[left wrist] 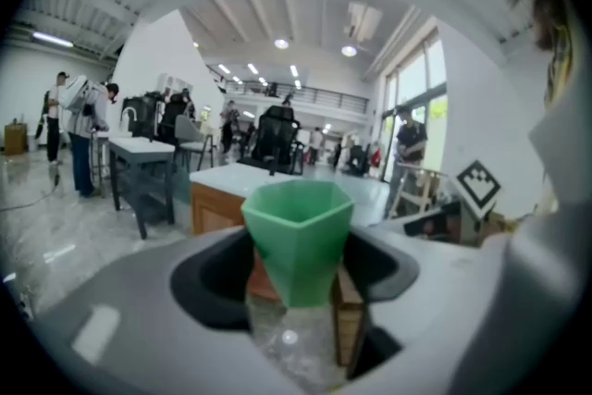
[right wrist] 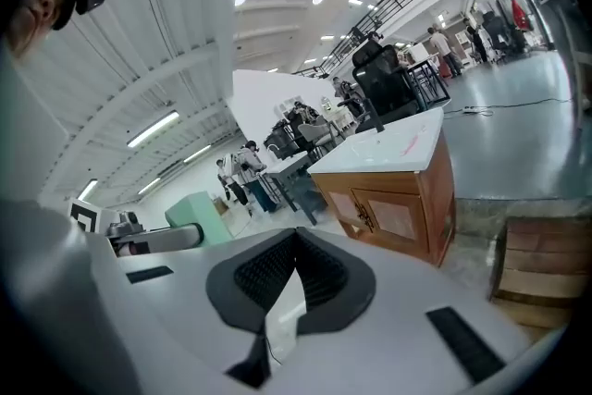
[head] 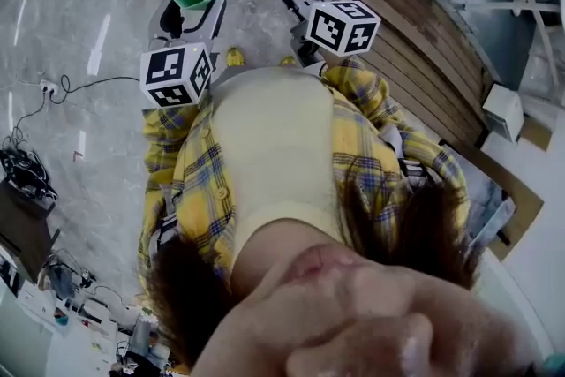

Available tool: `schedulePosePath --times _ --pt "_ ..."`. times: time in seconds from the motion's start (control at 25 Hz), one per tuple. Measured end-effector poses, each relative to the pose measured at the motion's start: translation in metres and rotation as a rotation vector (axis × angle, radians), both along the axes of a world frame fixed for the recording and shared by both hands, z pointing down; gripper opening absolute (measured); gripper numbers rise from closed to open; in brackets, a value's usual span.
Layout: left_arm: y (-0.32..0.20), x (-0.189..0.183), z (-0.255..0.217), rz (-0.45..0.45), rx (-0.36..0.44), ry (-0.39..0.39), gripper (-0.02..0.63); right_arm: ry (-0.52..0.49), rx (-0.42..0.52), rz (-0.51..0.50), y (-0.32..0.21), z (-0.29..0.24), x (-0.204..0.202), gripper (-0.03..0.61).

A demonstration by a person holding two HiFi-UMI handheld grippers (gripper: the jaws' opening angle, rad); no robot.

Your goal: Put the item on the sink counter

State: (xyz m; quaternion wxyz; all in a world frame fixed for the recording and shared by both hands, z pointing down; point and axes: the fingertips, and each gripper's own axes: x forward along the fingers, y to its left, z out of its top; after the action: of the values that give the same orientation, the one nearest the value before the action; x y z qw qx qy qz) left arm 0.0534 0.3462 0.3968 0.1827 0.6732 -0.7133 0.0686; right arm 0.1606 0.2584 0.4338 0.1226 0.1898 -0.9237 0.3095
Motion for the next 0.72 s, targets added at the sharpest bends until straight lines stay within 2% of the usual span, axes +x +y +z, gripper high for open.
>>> schedulePosePath --times 0.4,0.72 --pt "0.001 -0.047 0.002 0.031 0.0 0.0 0.305 0.015 0.006 0.015 0.003 0.004 -0.052 0.012" --pt "-0.015 -0.063 0.018 0.071 -0.015 0.042 0.305 0.055 0.007 0.042 -0.006 0.013 -0.068 0.013"
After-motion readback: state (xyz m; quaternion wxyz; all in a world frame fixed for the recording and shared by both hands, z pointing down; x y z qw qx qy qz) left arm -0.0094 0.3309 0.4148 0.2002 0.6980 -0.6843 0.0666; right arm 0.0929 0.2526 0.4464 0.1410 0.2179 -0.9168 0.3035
